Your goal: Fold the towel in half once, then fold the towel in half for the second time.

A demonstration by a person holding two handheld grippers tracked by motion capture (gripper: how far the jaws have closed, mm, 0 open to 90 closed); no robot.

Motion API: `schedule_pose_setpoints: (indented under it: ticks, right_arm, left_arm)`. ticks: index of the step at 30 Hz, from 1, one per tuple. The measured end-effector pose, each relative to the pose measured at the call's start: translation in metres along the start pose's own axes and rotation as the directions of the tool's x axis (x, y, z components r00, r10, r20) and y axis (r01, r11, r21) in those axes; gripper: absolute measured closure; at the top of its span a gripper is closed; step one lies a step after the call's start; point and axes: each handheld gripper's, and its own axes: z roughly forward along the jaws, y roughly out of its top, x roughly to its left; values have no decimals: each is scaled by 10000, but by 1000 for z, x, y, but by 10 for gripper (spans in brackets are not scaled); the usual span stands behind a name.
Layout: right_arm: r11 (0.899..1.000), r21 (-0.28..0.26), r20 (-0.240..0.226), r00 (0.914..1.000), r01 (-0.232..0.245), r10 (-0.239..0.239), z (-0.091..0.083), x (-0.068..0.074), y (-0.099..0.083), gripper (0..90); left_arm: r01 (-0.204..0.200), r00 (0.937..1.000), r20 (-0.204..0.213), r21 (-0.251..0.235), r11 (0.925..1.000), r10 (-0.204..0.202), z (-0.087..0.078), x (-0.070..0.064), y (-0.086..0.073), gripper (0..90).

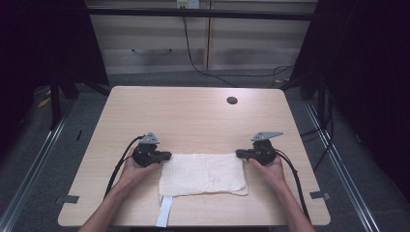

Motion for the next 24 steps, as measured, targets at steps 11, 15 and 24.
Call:
schedule_pose_setpoints:
  ticks: [11,15,24]
  right_arm:
    - [9983,-550,-9,9998,197,-197,-10,6,9,868]
    - [9959,-832,-7,9994,346,-348,-16,10,13,869]
    - [9876,-1300,-65,9960,876,-892,-33,26,18,869]
  left_arm:
    - [341,9994,-89,-505,9981,-346,-8,9,2,856]
    - [358,9992,-134,-539,9979,-365,-9,7,3,856]
    - [484,9987,-119,-721,9962,-494,-12,6,5,856]
